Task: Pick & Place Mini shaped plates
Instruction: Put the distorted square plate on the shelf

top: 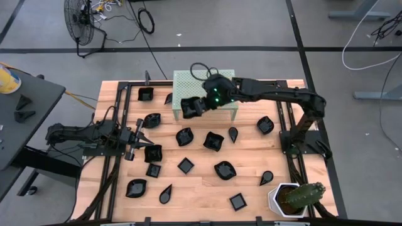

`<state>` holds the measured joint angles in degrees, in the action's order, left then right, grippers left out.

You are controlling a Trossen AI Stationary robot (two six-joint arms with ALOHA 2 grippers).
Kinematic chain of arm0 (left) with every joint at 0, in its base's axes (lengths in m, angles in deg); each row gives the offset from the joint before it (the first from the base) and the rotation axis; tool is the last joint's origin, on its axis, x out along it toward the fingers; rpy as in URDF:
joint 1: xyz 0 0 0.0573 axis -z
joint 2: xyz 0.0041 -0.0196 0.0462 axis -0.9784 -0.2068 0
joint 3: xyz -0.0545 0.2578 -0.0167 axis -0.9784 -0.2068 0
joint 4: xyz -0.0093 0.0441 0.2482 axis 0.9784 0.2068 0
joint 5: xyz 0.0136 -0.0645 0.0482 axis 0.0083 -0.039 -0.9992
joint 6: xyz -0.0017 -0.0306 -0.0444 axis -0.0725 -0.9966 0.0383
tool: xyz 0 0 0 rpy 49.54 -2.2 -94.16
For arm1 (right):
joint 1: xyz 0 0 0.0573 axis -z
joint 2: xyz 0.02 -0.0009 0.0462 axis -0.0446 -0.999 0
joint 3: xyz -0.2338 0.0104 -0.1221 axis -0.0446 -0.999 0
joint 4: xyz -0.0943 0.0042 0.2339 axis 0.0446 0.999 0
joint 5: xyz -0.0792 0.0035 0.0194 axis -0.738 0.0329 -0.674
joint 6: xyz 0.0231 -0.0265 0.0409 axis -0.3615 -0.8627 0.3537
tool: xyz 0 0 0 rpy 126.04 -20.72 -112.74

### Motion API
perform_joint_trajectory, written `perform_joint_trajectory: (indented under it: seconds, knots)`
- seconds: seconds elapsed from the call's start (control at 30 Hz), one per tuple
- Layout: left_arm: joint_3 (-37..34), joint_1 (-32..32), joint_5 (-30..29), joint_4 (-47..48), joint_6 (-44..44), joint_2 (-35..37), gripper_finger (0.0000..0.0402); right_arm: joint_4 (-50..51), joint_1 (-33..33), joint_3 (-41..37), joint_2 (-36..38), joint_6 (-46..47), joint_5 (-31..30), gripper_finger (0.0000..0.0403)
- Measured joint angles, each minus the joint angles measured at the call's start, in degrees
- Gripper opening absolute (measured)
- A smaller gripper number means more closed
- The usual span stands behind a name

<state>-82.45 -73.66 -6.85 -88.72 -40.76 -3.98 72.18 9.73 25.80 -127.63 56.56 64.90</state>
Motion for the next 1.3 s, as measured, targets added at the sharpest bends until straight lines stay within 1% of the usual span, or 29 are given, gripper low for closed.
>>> perform_joint_trajectory:
  seconds: [0.13, 0.23, 0.5, 0.77, 1.0, 1.17, 1.3]
  knots:
    - [0.0, 0.0, 0.0, 0.01, 0.0, 0.0, 0.0023, -4.92, 2.59, 0.39, -1.31, 4.32, -0.04, 0.0004]
    - [0.0, 0.0, 0.0, 0.01, 0.0, 0.0, 0.0023, -7.6, 4.36, 0.47, -1.75, 7.14, -1.6, 0.0004]
    - [0.0, 0.01, 0.0, 0.02, 0.0, 0.0, 0.0023, -10.01, 9.4, 0.44, -1.84, 13.13, -3.05, 0.0004]
    - [-0.02, 0.02, 0.0, 0.02, 0.0, 0.0, 0.0023, -10.01, 14.84, 0.44, -1.84, 14.69, -3.06, 0.0004]
    - [0.0, 0.01, 0.0, 0.02, 0.0, 0.0, 0.0023, -7.21, 18.94, 0.44, -1.84, 15.61, -2.26, 0.0004]
    - [-0.01, 0.01, 0.0, 0.02, 0.0, 0.0, 0.0023, -7.11, 19.64, 0.52, -1.84, 15.59, -0.11, 0.0004]
    - [0.0, 0.01, 0.0, 0.02, 0.0, 0.0, 0.0023, -6.08, 19.6, 3.6, -1.89, 14.27, 0.61, 0.0004]
